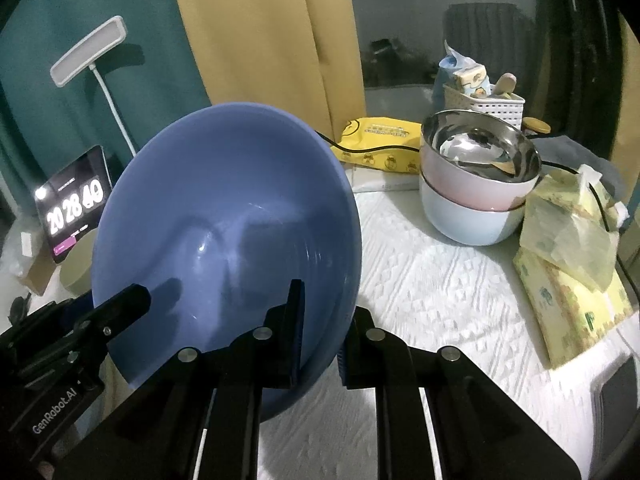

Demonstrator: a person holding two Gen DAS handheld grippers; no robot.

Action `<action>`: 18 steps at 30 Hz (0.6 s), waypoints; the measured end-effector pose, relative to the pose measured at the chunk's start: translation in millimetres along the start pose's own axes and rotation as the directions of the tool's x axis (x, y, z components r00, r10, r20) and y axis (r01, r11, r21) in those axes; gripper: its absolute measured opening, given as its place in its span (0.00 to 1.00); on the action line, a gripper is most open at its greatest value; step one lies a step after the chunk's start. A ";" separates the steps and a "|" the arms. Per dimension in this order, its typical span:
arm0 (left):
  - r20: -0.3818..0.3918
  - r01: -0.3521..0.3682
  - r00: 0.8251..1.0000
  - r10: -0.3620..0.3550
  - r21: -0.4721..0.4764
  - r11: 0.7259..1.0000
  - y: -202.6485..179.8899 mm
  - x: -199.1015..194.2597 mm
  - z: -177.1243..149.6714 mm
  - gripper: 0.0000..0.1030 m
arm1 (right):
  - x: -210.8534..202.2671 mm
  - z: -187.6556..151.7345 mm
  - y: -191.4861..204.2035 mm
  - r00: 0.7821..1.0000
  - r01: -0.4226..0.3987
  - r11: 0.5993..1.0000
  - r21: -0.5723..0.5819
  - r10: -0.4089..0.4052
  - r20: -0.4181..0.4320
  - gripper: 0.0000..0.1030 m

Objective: Organize plates and bowls

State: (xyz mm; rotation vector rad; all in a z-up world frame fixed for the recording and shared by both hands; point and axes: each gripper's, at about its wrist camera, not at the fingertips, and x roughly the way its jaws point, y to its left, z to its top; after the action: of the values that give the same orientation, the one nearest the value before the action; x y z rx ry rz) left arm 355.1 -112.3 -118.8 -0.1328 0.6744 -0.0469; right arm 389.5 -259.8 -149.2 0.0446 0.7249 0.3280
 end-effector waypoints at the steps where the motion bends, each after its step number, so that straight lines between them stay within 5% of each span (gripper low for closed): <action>1: 0.000 0.002 1.000 -0.002 -0.001 1.000 0.6 -2.5 -1.6 0.30 | -2.9 -2.1 1.3 1.000 0.000 1.000 0.001 0.000 -0.001 0.14; 18: -0.035 0.014 0.999 -0.014 0.004 1.000 6.2 -33.6 -35.7 0.30 | -32.5 -38.6 12.7 0.999 -0.006 1.000 0.029 0.008 -0.048 0.15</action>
State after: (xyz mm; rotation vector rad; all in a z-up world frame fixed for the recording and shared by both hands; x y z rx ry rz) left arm 306.5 -107.1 -126.3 -0.1333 0.7086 -0.0639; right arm 337.8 -260.7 -155.3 0.0671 0.7773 0.3261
